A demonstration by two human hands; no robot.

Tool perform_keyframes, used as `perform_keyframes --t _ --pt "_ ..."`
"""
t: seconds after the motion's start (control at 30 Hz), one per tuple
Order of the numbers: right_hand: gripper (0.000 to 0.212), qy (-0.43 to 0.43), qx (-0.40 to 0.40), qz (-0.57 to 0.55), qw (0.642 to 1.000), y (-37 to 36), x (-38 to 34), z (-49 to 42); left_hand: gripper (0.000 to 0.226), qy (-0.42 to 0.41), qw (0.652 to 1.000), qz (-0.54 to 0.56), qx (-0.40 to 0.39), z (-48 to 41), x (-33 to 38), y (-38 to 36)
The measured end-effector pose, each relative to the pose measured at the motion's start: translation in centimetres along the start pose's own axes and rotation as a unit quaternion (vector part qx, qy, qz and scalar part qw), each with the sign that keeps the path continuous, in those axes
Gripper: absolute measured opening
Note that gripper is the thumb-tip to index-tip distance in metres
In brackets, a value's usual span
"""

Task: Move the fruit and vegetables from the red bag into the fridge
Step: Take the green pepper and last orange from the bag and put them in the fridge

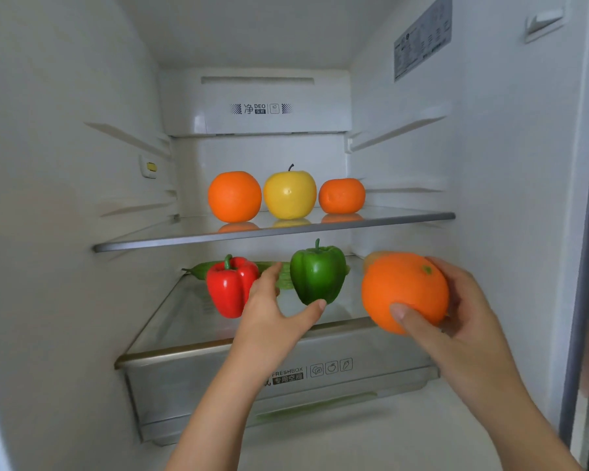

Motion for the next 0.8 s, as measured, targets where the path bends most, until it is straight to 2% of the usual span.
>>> perform_keyframes --t 0.13,0.23,0.4,0.6,0.8 --pt "0.059 0.054 0.019 -0.012 0.998 0.4 -3.6 -2.9 0.035 -0.126 0.992 -0.005 0.026 1.6 3.9 3.4" --pt "0.057 0.087 0.036 0.009 0.995 0.4 -5.4 -5.4 0.020 -0.210 0.975 -0.013 0.065 2.0 7.3 5.6" --pt "0.051 0.081 0.021 0.080 0.993 -0.8 -5.5 -10.3 0.030 -0.297 0.942 -0.099 0.119 1.2 9.8 7.0" --pt "0.066 0.053 -0.037 0.196 0.979 -2.0 -3.7 -14.6 0.041 -0.292 0.931 -0.187 0.112 -1.4 8.4 7.2" --pt "0.060 0.015 -0.054 0.220 0.974 -2.5 -2.1 -16.8 0.043 -0.285 0.921 -0.238 0.118 -2.5 6.9 7.4"
Point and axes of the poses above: each hand's wrist, its own z-axis away from the middle knuckle, its own y-axis out of the back of the hand, x = y × z, the point moved 7 cm from there along -z, towards the middle knuckle, and after that the axes turned 4 degrees about -z, right-handed, at the moved point
